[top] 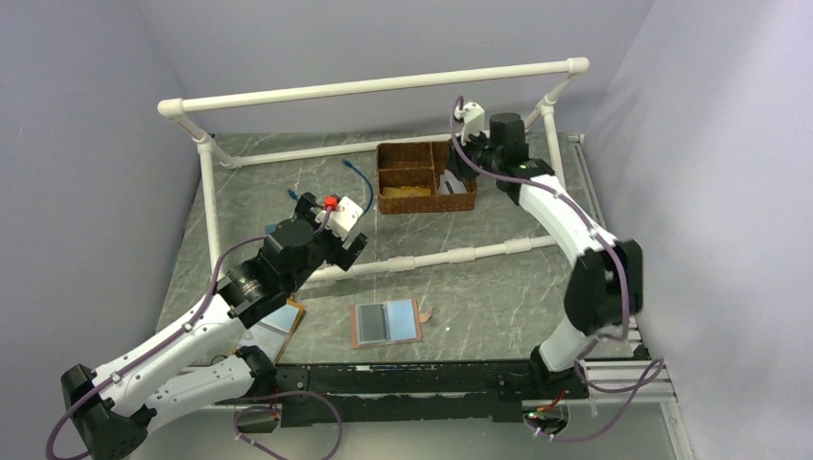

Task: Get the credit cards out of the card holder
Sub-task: Move the card holder to the center of the board.

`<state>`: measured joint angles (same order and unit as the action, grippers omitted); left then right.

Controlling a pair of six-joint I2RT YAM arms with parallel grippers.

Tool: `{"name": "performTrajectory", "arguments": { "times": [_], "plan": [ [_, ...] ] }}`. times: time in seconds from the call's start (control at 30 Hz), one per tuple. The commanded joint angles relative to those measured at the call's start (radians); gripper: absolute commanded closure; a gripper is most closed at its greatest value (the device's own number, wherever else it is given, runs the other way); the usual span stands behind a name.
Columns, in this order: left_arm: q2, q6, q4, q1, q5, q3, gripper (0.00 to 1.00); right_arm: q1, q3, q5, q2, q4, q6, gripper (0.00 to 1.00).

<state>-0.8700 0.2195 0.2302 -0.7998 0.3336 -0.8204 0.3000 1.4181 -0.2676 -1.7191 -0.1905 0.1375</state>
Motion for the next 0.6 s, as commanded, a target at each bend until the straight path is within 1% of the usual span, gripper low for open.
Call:
{"name": "performTrajectory", "arguments": {
  "times": [0.0,0.03,0.13,0.23,0.33,0.4,0.5,0.57],
  "plan": [
    [0.017,-0.019,-0.011,0.008,-0.023,0.000,0.00,-0.001,-0.099,-0.350,0.213,-0.199,0.244,0.62],
    [0.016,-0.020,-0.010,0.009,-0.026,-0.002,0.01,-0.001,-0.133,-0.375,0.263,-0.221,0.273,0.61],
    [0.013,-0.022,-0.007,0.013,-0.038,-0.003,0.00,-0.010,-0.262,-0.417,0.410,-0.249,0.344,0.54],
    [-0.004,-0.025,0.000,0.020,-0.048,-0.008,0.01,-0.067,-0.440,-0.487,0.580,-0.203,0.362,0.44],
    [-0.014,-0.026,0.011,0.029,-0.052,-0.015,0.00,-0.179,-0.562,-0.620,0.688,-0.140,0.309,0.40],
    [-0.015,-0.030,0.010,0.036,-0.059,-0.014,0.00,-0.248,-0.632,-0.696,0.752,-0.093,0.276,0.39],
    [-0.020,-0.031,0.010,0.046,-0.069,-0.015,0.00,-0.320,-0.707,-0.761,0.820,-0.097,0.286,0.38],
    [-0.027,-0.035,0.011,0.050,-0.077,-0.016,0.01,-0.366,-0.751,-0.790,0.853,-0.091,0.297,0.36]
  ]
}}
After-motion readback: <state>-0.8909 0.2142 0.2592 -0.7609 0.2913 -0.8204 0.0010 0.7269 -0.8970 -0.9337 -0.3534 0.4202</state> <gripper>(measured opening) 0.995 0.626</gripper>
